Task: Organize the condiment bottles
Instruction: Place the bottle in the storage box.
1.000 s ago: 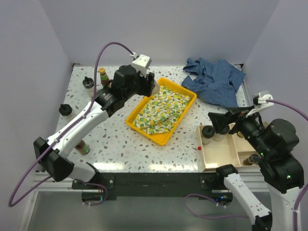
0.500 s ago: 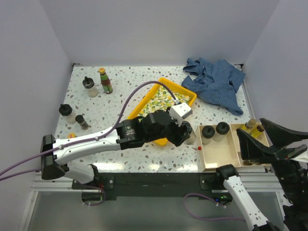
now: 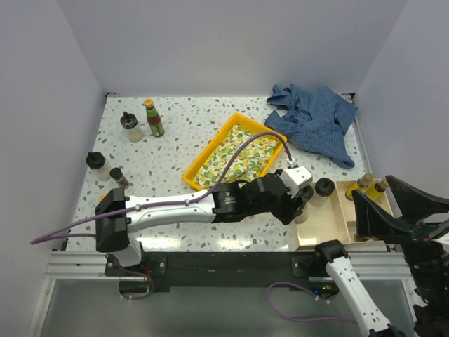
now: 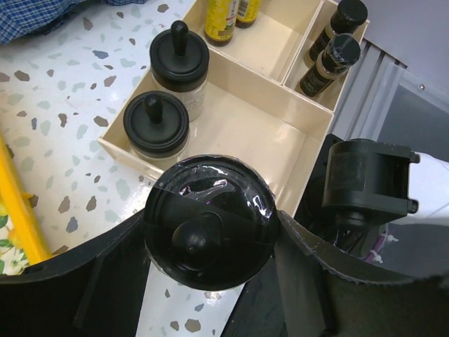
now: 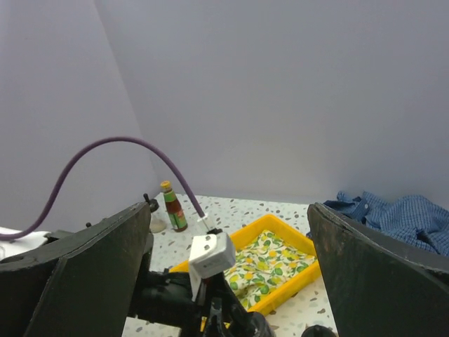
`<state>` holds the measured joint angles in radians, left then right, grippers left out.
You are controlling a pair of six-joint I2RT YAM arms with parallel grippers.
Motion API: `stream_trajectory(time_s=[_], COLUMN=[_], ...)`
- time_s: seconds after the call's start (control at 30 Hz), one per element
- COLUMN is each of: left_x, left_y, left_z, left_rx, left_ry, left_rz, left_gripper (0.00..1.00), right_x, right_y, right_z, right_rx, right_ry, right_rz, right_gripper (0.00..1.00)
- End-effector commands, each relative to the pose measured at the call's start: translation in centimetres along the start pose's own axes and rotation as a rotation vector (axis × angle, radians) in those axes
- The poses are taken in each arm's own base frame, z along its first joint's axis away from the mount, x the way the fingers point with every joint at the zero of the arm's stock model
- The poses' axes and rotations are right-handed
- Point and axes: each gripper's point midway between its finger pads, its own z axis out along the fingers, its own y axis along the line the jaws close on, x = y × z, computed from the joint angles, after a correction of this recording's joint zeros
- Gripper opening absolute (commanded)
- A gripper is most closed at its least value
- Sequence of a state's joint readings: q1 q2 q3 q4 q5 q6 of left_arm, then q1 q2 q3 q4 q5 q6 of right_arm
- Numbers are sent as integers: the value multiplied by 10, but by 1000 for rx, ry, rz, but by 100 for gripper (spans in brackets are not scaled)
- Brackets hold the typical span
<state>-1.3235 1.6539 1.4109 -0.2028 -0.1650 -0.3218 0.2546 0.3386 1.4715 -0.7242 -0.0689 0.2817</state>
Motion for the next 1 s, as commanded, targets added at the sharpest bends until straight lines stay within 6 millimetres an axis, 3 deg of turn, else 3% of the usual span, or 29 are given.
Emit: stream_trajectory(time_s=[0.0, 0.47, 0.5, 0.67, 0.77, 0.8, 0.97], left_x=[-65, -52, -61, -69, -68, -59, -61], left_y=[-27, -37, -40, -46, -47, -46, -47], left_z=[10, 72, 74, 89, 101, 110, 124], left_rx=[77, 80, 89, 92, 79, 74, 64], left_ry=[-189, -167, -205, -231, -221, -201, -207], left_rz=[-7, 86, 84, 113, 127, 134, 149], left_gripper=[0, 0, 0, 0, 0, 0, 0], right_x=[-13, -16, -16, -16, -18, -19, -20], right_y=[2, 7, 9, 11, 11, 11, 11], right_z=[-7, -13, -12, -13, -15, -16, -19], right_rx=[0, -24, -31, -43, -41, -40, -43], right_ry=[-60, -62, -60, -61, -68, -69, -73], right_rz=[12, 16, 18, 16, 11, 10, 8], right_gripper=[99, 99, 99, 99, 99, 99, 99])
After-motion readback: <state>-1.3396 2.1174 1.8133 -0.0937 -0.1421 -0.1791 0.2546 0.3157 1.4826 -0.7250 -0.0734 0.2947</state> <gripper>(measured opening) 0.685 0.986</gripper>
